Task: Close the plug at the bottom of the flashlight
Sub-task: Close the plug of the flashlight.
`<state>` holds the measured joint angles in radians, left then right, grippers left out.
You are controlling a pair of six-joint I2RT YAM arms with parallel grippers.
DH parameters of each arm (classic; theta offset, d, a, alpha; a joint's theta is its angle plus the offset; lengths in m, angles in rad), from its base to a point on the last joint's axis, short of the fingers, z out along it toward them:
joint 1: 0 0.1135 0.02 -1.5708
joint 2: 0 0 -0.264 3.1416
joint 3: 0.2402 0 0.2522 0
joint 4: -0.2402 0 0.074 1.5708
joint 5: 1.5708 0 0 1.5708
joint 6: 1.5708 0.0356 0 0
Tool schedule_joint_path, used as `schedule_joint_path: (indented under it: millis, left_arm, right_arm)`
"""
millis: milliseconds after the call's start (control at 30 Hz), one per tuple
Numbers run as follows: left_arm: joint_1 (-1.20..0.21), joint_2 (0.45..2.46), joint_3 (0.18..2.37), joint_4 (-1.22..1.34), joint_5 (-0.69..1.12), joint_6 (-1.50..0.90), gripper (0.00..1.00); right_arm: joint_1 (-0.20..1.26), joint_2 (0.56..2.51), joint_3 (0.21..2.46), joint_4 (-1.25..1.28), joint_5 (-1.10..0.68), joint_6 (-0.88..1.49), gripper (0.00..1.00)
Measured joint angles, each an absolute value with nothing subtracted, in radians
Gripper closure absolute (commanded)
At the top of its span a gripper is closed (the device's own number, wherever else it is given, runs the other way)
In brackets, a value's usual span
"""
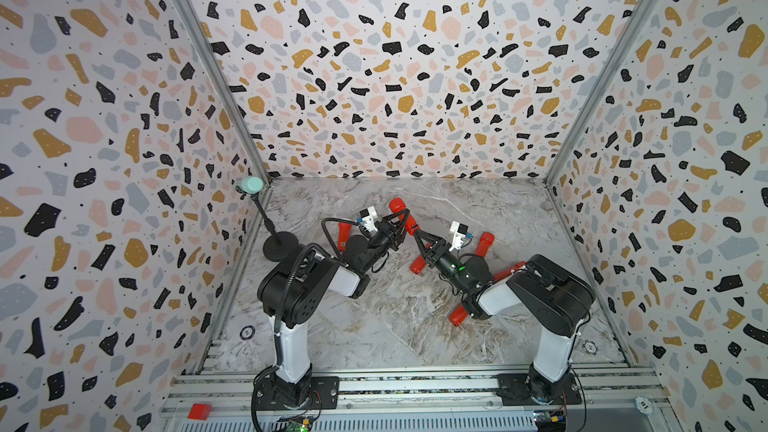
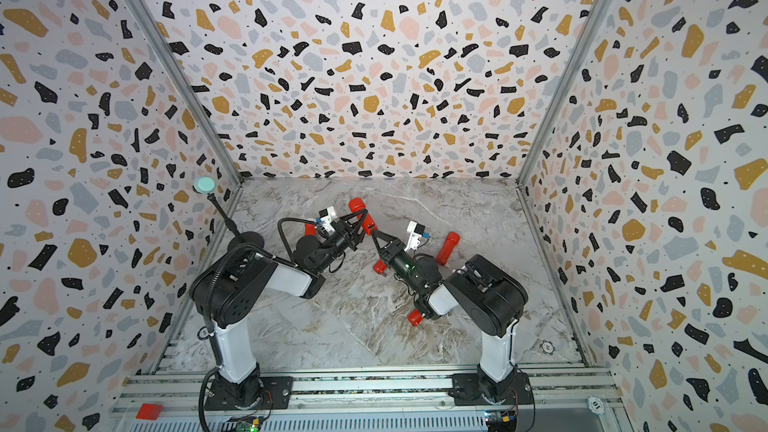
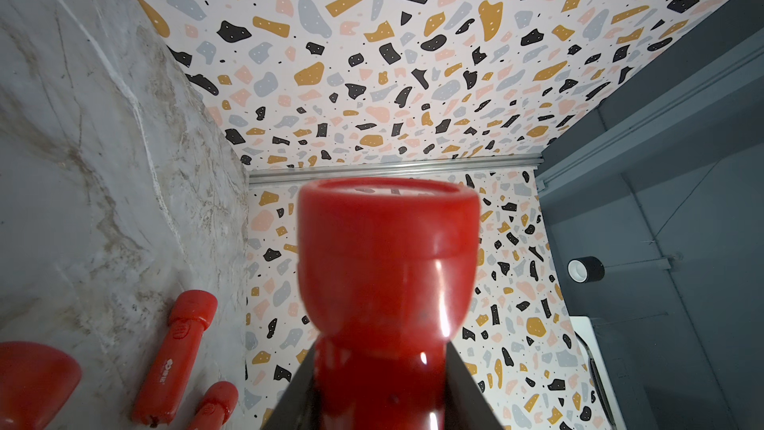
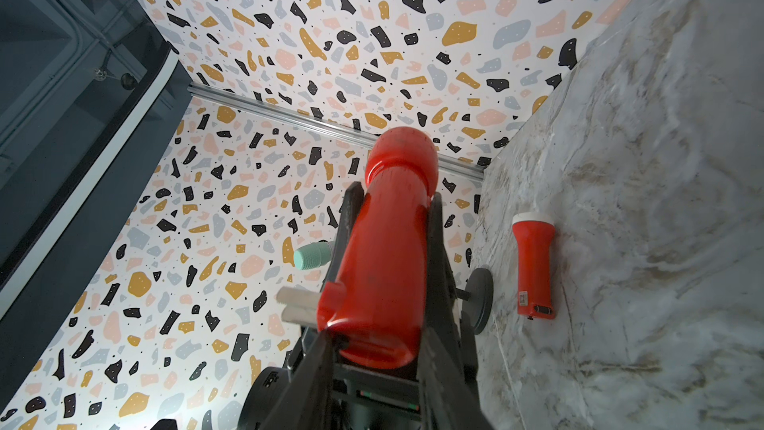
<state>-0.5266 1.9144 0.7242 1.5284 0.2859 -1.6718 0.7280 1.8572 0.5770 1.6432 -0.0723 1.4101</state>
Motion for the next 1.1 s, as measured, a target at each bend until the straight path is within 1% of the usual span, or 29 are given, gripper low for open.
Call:
schedule_joint_path:
  millis: [1100]
  left_arm:
    - [-0.527, 1.916, 0.724, 1.532, 0.268, -1.688, 1.00]
  right_arm:
    - [0.735, 1.876, 0.588, 1.653, -0.047, 1.435, 0.72]
